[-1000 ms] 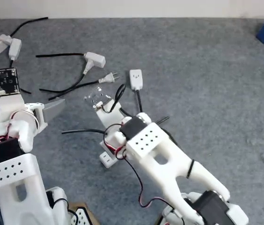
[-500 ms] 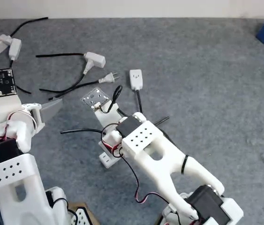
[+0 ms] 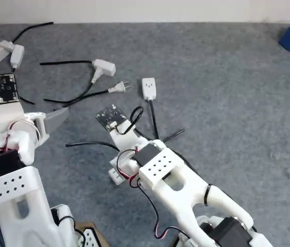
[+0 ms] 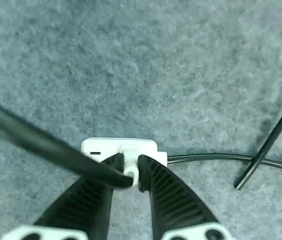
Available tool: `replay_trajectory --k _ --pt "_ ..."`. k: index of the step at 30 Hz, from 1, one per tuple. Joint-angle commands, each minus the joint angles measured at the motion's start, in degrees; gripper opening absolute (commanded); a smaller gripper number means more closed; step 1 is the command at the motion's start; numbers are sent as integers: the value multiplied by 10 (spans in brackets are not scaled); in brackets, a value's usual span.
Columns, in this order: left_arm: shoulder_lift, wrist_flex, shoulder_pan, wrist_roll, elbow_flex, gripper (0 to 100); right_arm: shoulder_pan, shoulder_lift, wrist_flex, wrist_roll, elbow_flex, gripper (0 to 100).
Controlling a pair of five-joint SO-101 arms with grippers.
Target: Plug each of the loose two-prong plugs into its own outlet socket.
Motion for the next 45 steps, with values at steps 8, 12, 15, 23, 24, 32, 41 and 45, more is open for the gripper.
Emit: replay_trajectory --k 8,12,15,23,24,32,41,45 --pt "-4 62 -7 -31 -36 499 1 51 86 4 37 6" --pt "-4 94 -7 -47 -58 499 2 55 115 26 37 6" --pt "-4 115 -7 -47 -73 499 21 98 127 28 30 6" --pt "-4 122 -7 -47 -74 499 27 243 208 25 -133 6" --pt "-4 122 -7 -47 -74 499 28 247 213 25 -150 6" --pt "-4 119 -7 -47 -59 499 28 218 233 25 -189 9" --pt "-3 100 -5 -75 -16 499 29 -66 308 28 -196 276" --pt "-3 102 -3 -75 -15 499 29 -94 337 29 -198 310"
